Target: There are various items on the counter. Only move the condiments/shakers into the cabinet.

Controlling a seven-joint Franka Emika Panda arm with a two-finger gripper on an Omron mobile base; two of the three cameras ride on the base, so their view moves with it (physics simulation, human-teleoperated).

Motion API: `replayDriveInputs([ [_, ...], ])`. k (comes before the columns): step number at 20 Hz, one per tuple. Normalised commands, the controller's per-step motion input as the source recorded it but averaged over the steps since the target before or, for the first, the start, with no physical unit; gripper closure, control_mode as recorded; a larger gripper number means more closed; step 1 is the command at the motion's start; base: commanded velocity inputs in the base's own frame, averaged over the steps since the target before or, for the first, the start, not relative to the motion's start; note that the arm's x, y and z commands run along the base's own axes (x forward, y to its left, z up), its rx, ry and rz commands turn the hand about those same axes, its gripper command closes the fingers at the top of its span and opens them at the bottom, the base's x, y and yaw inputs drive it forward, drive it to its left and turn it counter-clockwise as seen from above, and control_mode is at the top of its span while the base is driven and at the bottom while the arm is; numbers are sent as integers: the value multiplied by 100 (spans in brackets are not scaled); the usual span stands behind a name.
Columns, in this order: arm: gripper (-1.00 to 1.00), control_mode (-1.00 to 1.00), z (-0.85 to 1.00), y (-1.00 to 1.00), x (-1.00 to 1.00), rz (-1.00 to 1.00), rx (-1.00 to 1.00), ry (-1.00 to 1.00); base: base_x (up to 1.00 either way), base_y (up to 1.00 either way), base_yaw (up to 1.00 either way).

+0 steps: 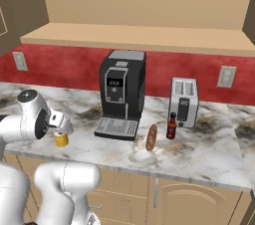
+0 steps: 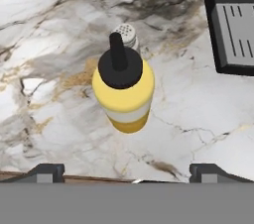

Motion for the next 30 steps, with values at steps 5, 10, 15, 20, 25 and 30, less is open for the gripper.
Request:
replayDriveInputs([
  [5, -100, -100, -21, 0, 8, 0, -12, 0, 0, 0, 0],
  [10, -100, -100, -13, 0, 12, 0, -6, 0, 0, 0, 0],
  [15, -100, -100, -2, 0, 19, 0, 0, 0, 0, 0, 0],
  [20, -100, -100, -1, 0, 21, 0, 0, 0, 0, 0, 0],
  [25, -100, -100, -3, 0, 11, 0, 0, 0, 0, 0, 0],
  [30, -100, -100, -4, 0, 5, 0, 0, 0, 0, 0, 0],
])
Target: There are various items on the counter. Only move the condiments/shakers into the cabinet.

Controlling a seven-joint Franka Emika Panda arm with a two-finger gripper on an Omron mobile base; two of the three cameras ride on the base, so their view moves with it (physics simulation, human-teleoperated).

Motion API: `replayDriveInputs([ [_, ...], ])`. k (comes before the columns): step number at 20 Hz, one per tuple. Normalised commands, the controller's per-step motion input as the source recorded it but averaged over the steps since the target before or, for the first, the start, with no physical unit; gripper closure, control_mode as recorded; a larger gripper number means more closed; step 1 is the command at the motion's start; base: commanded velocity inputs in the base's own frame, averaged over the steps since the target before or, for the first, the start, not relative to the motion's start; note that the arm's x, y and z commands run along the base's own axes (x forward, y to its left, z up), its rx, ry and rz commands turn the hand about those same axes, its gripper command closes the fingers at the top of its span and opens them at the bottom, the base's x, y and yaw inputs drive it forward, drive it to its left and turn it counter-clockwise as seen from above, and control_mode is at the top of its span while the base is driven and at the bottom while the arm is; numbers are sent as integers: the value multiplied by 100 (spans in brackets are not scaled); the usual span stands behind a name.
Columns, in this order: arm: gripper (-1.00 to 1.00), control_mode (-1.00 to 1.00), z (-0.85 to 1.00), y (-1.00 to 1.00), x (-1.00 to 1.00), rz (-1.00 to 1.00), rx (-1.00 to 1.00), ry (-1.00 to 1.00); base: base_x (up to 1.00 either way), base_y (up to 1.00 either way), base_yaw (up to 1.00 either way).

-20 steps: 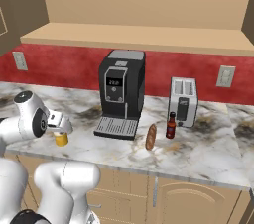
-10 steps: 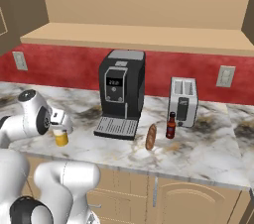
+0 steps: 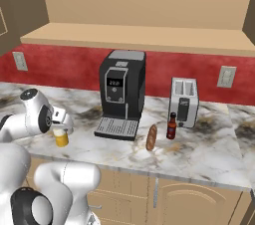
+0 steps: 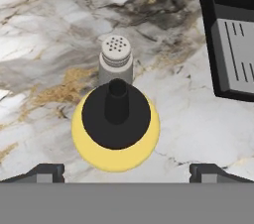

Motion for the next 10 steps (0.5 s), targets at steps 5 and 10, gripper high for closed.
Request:
replayDriveInputs([
  [5, -100, -100, -7, 0, 12, 0, 0, 0, 0, 0, 0],
  [10, -100, -100, -12, 0, 19, 0, 0, -1, 0, 0, 0],
])
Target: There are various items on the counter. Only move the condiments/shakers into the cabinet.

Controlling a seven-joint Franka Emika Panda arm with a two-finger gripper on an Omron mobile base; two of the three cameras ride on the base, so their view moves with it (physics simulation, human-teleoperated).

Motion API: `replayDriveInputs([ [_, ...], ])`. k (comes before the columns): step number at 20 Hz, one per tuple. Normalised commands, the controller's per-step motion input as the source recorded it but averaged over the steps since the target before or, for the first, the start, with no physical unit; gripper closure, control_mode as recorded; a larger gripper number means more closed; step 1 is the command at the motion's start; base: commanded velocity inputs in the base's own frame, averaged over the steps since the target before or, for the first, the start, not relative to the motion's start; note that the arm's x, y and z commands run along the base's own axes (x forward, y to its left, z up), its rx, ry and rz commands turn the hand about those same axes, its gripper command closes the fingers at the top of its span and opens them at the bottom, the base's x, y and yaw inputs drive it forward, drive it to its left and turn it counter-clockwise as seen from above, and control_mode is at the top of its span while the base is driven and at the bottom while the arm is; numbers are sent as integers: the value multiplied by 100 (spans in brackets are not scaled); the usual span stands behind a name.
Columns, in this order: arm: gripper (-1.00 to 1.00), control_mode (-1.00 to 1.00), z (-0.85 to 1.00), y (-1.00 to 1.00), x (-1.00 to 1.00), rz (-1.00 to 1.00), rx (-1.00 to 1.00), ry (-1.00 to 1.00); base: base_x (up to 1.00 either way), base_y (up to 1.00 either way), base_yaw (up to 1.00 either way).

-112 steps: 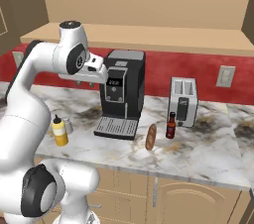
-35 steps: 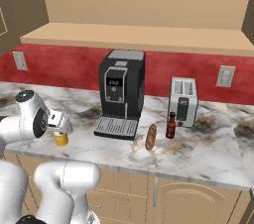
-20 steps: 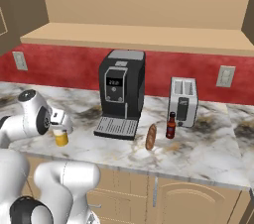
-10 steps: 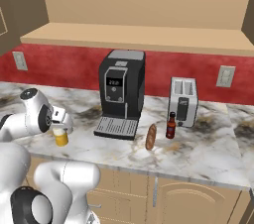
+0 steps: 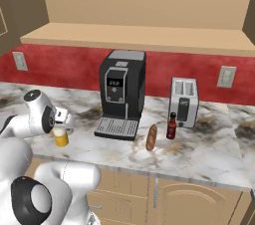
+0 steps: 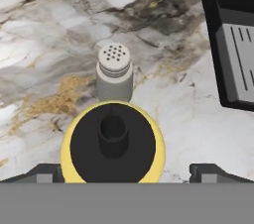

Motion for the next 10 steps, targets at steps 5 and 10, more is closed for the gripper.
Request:
replayDriveInputs([
  [5, -100, -100, -7, 0, 7, 0, 0, -1, 0, 0, 0],
  [10, 100, -100, 0, 0, 0, 0, 0, 0, 0, 0, 0],
])
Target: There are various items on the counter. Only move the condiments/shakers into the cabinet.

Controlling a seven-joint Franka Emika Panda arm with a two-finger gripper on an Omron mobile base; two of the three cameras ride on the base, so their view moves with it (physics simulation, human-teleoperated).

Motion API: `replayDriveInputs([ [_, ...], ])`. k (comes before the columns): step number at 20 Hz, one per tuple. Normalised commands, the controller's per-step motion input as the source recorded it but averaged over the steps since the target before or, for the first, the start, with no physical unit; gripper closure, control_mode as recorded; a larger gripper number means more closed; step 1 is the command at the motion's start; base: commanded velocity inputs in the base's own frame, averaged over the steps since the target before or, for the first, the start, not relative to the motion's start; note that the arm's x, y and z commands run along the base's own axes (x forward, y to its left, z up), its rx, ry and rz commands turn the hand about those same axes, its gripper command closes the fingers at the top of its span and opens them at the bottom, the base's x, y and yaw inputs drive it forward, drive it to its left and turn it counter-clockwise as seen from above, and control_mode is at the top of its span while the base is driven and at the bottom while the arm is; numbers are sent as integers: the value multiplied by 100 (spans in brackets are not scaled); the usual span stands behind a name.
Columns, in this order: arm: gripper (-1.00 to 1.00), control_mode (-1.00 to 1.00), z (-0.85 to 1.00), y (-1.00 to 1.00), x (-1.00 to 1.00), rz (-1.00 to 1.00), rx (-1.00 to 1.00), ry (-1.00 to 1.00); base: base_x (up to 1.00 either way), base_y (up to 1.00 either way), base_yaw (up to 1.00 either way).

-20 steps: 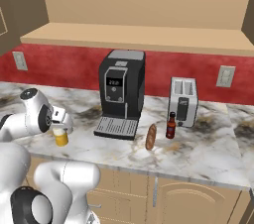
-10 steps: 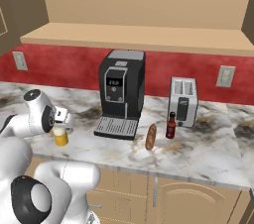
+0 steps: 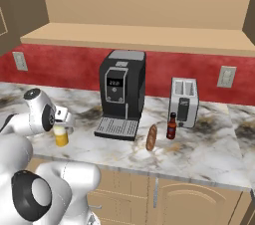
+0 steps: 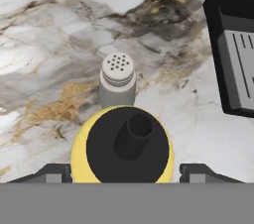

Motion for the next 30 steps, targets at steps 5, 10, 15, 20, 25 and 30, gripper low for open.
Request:
replayDriveInputs([
  [5, 100, -100, 2, 3, 0, 0, 0, -2, 0, 0, 0],
  [10, 100, -100, 81, -1, -7, 0, -2, -22, 0, 0, 0],
  [15, 100, -100, 100, -26, 0, 0, -4, -20, 0, 0, 0],
  [20, 100, -100, 100, -72, 0, 0, -2, -7, 0, 0, 0],
  [25, 100, -100, 100, -40, 16, 0, 0, 0, 0, 0, 0],
  [30, 100, -100, 100, -12, 15, 0, 2, 0, 0, 0, 0],
])
